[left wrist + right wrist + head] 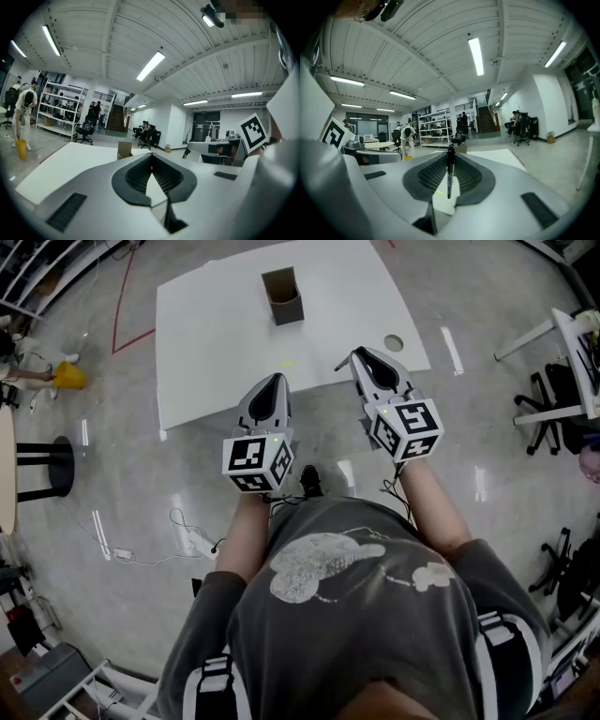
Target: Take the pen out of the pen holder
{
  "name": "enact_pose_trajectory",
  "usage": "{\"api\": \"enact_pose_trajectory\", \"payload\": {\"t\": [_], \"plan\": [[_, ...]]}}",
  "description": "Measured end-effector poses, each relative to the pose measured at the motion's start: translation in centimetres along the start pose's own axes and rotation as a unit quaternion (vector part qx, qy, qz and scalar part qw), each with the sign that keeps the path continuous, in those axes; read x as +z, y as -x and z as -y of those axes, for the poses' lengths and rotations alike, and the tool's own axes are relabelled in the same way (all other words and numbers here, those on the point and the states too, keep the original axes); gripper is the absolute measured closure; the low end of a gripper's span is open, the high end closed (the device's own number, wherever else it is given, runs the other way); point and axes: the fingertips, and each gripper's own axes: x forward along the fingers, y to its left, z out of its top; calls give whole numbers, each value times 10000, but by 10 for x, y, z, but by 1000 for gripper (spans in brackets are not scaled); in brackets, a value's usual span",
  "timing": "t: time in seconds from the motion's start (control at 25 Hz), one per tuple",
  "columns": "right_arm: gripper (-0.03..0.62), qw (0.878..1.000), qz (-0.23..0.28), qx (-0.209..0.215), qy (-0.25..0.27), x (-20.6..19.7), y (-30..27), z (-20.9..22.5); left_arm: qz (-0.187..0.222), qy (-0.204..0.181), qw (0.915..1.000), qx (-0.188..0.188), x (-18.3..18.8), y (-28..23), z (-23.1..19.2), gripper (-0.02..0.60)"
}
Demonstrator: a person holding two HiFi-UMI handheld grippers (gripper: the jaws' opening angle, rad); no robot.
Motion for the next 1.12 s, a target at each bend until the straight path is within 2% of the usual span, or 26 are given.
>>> {"api": "enact_pose_trajectory", "payload": {"t": [0.4, 0.84, 1.12], "plan": [[539, 9999, -35, 66, -114, -20, 77, 7, -36, -69, 9999, 102, -16, 39, 62, 574], [539, 9999, -38, 110, -37, -38, 170, -5, 33, -115, 9999, 118, -33, 102, 133, 574], [540, 9998, -123, 146, 115, -50, 204, -16, -13, -76, 9999, 131, -49, 133, 155, 574]]}}
